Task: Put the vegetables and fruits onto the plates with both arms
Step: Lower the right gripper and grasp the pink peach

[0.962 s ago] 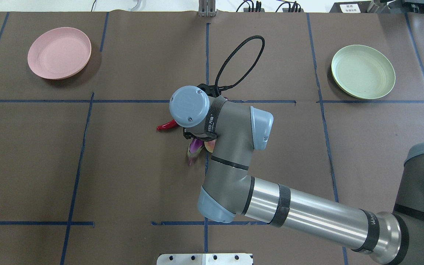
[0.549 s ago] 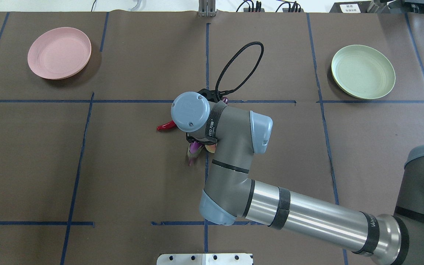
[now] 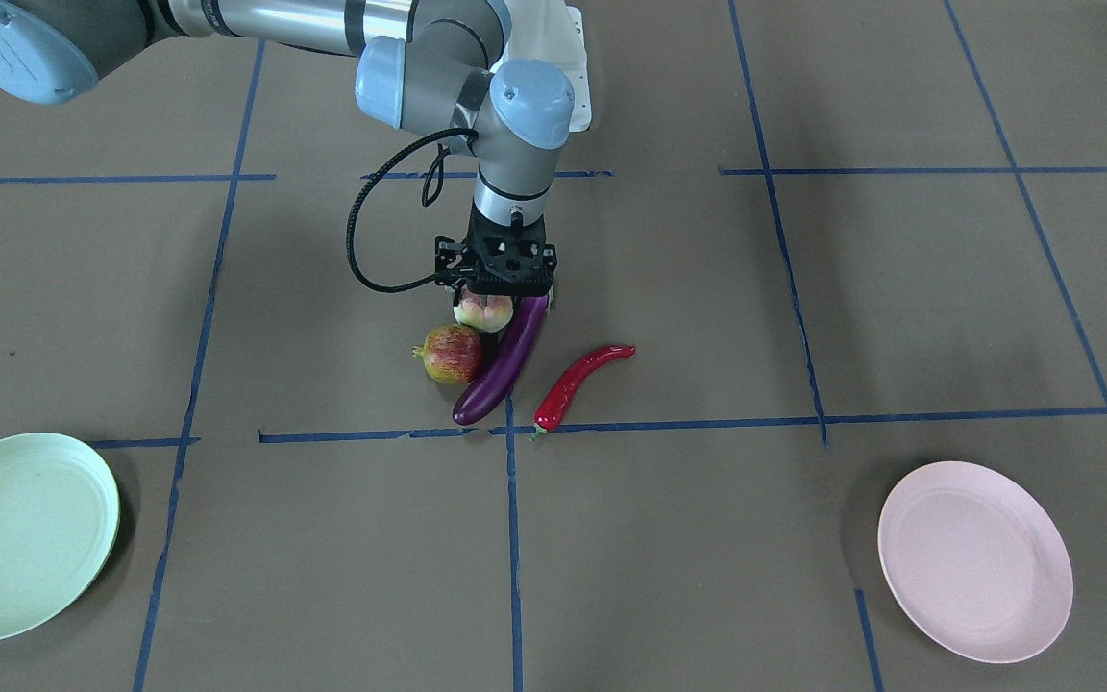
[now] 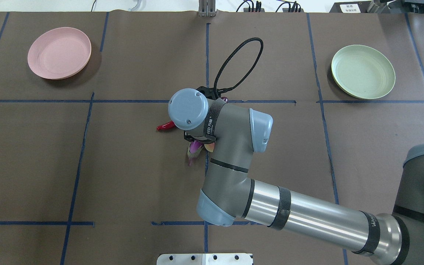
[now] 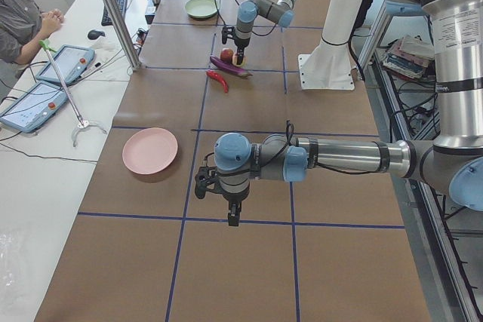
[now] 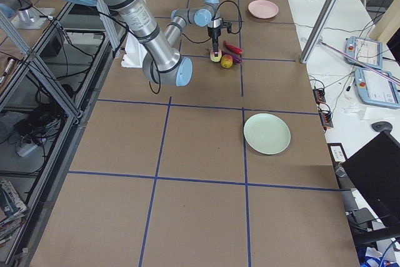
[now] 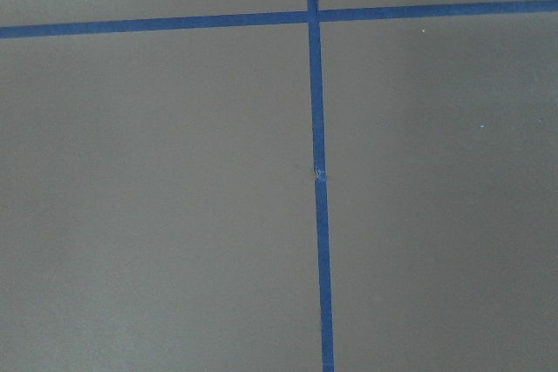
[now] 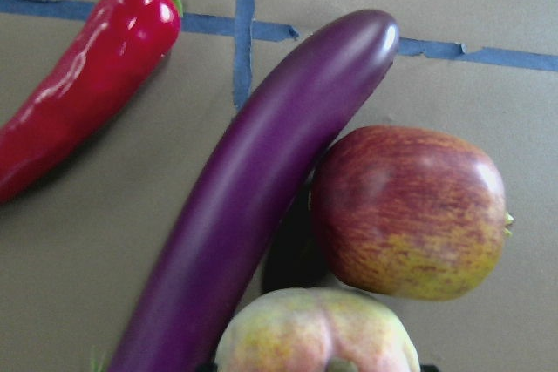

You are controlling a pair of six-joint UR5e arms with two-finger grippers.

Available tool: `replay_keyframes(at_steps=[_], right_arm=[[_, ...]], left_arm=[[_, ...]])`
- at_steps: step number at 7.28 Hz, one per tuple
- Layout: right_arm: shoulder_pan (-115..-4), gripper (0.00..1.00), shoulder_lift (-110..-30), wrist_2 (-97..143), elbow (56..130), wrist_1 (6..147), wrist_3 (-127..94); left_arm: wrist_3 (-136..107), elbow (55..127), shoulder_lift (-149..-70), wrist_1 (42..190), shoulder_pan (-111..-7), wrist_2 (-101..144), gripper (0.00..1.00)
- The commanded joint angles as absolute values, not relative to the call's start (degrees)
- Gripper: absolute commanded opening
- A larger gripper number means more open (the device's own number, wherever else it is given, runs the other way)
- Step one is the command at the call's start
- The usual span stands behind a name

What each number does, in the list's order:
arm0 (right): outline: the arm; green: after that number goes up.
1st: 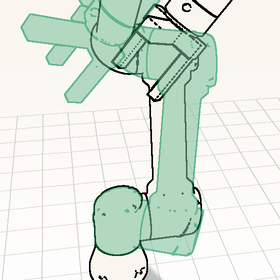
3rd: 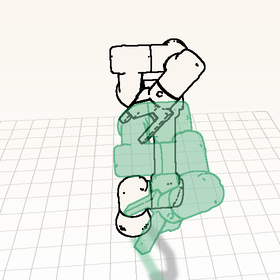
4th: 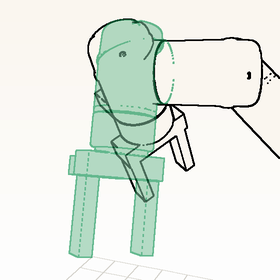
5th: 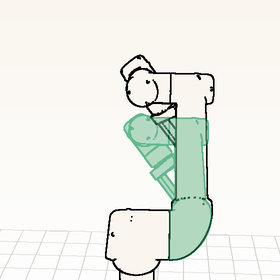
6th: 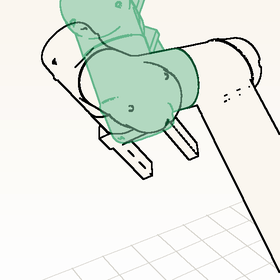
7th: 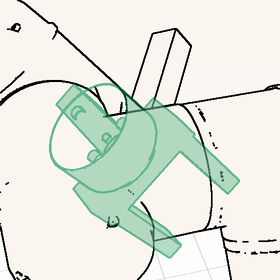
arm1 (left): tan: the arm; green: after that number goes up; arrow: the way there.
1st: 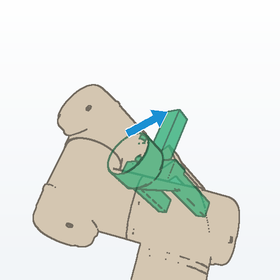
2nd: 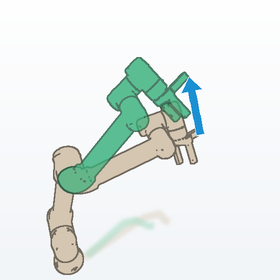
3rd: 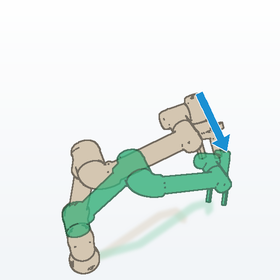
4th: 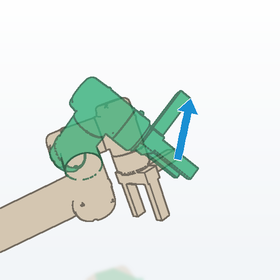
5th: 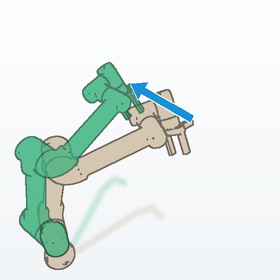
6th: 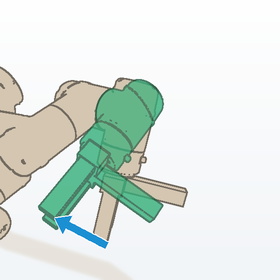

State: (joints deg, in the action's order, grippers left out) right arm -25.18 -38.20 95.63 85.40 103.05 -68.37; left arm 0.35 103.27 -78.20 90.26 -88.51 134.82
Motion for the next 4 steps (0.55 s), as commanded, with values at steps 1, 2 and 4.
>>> replay_keyframes(at_steps=[1, 2, 4], right_arm=[[-27.3, 0.06, -38.1, 97.8, 95.0, 112.6, -68.3], [-29.9, 0.06, -38.5, 99.8, 97.6, 115.0, -65.8], [-39.1, 0.06, -42.6, 105.9, 97.8, 114.9, -53.1]], left_arm=[[0.4, 103.3, -78.2, 90.3, -88.5, 134.8, 1.00], [0.4, 103.3, -78.2, 90.3, -88.5, 134.8, 1.00], [0.4, 104.0, -79.4, 90.6, -87.8, 134.8, 1.00]])
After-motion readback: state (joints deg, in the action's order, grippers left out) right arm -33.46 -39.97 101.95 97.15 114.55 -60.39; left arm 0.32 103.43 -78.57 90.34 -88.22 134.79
